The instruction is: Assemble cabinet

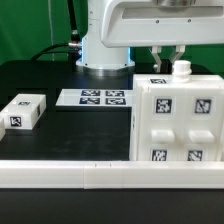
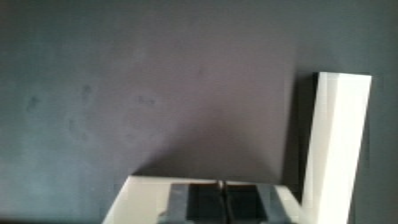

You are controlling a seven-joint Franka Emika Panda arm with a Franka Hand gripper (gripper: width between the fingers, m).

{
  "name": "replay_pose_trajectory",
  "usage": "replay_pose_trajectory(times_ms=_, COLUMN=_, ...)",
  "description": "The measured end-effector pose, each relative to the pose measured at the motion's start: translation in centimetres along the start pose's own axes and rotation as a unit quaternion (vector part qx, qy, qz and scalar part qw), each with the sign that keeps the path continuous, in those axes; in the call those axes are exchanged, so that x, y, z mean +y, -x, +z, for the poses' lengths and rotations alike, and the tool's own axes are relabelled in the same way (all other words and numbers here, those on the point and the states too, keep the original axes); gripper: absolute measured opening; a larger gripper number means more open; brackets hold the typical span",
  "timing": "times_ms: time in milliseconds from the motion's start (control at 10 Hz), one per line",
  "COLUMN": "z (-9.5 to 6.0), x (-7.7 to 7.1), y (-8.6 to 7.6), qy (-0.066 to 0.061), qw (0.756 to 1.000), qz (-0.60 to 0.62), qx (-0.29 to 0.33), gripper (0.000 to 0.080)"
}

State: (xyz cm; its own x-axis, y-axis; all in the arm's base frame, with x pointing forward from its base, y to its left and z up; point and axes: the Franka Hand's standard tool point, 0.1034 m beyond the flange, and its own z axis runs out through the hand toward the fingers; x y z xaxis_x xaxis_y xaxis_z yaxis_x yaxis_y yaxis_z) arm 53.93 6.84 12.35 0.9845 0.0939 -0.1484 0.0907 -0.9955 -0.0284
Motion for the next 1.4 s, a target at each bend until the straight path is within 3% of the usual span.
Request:
replay_pose_trajectory(times_ms=400, z=0.2, x=-0.2, y=-0.2, qy=0.0, qw=1.0, qz=-0.001, qx=-0.001, gripper=0.0002)
replay_pose_trajectory(times_ms=700, z=0.2, x=-0.2, y=-0.2, qy=0.0, qw=1.0, qz=-0.001, qx=-0.001, gripper=0.0413)
replay_pose_trajectory(times_ms=800, z=0.2, x=-0.2, y=-0.2, qy=0.0, qw=1.0, qz=-0.001, qx=-0.001, gripper=0.0413)
replay_pose_trajectory(times_ms=900, z=0.2, x=-0.2, y=-0.2, qy=0.0, qw=1.0, qz=-0.001, qx=-0.001, gripper=0.0596)
replay_pose_trajectory(times_ms=1000, z=0.2, x=-0.2, y=-0.2, qy=0.0, qw=1.0, qz=-0.001, qx=-0.001, gripper=0.0723)
replay_pose_trajectory(times_ms=1100, z=0.3, x=-0.3, y=0.0, qy=0.0, qw=1.0, qz=-0.001, qx=-0.001, gripper=0.0785)
replay_pose_trajectory(times_ms=1400, z=1.6, x=-1.9, y=3.1, qy=0.009, qw=0.997, qz=0.059, qx=0.044, gripper=0.0797)
